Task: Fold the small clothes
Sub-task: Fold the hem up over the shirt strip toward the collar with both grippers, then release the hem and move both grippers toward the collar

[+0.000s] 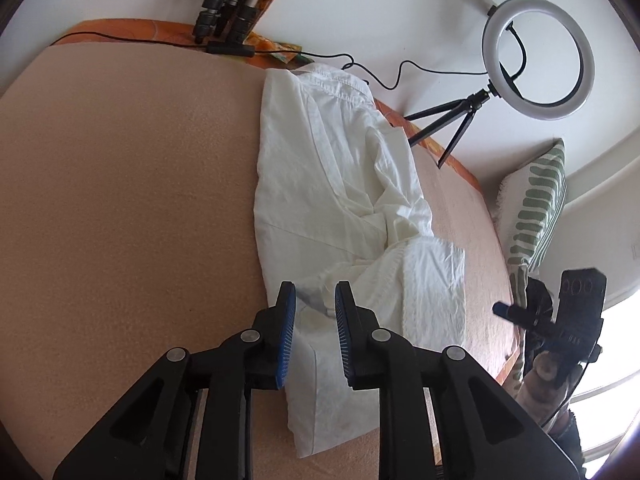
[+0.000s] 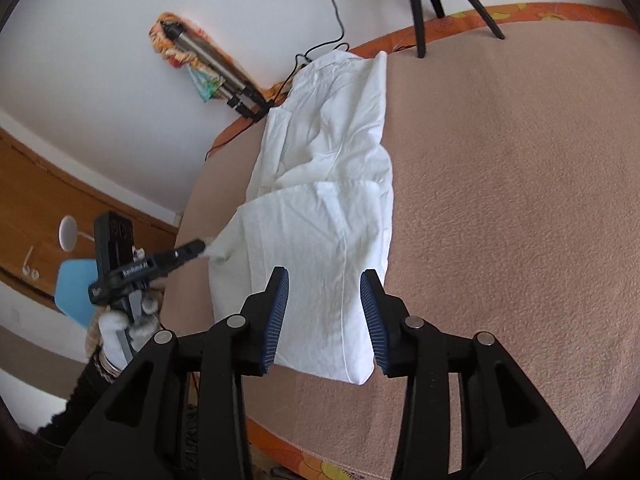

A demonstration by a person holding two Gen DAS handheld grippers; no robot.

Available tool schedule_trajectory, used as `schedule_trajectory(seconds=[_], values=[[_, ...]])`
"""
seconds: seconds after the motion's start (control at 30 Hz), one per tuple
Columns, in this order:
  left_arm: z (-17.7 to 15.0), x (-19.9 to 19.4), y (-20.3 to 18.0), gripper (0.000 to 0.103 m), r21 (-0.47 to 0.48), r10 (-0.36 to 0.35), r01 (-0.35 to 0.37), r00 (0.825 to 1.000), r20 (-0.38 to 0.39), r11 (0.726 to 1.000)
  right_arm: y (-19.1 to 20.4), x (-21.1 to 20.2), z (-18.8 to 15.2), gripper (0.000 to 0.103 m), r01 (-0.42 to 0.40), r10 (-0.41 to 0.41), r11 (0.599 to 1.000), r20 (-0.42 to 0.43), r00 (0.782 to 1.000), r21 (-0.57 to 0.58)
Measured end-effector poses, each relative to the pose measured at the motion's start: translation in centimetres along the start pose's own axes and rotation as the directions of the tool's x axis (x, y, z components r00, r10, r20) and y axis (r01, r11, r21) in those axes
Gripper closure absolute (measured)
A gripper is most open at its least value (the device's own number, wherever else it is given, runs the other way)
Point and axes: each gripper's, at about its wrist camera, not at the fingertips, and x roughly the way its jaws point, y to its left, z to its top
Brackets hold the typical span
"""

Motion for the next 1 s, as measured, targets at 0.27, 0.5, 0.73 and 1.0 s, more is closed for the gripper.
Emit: schedule_trajectory(seconds=[0.27, 0.5, 0.73, 1.0], values=[[-1.4, -1.1, -3.7, 0.084, 0.201, -0.011, 0.009, 1.0, 0.007, 0.98, 3.7, 6.2, 0.0, 0.063, 0.118, -0.142, 0.968, -0.1, 0.985, -0.221], [-0.7, 5.5, -3.8, 0.084, 0.31, 0.166, -0.15, 0.986, -0.027, 0.939, 0.8, 8.4, 3.4, 0.063, 0.272, -0.29, 0.944, -0.076, 0.954, -0.189], [6.3, 4.9, -0.1, 0.082, 0.217, 0.192, -0.194, 0.981, 0.034, 0.957, -1.7, 5.7, 10.3, 0.058, 0.236, -0.237, 0.964, 0.01, 0.972, -0.125], [15.1, 9.4, 3.0, 0.055, 0.088, 0.142, -0.147, 0.988, 0.063, 0.985, -4.0, 10.7, 19.1, 0.049, 0.159, -0.16, 0.981, -0.002, 0.987, -0.11]])
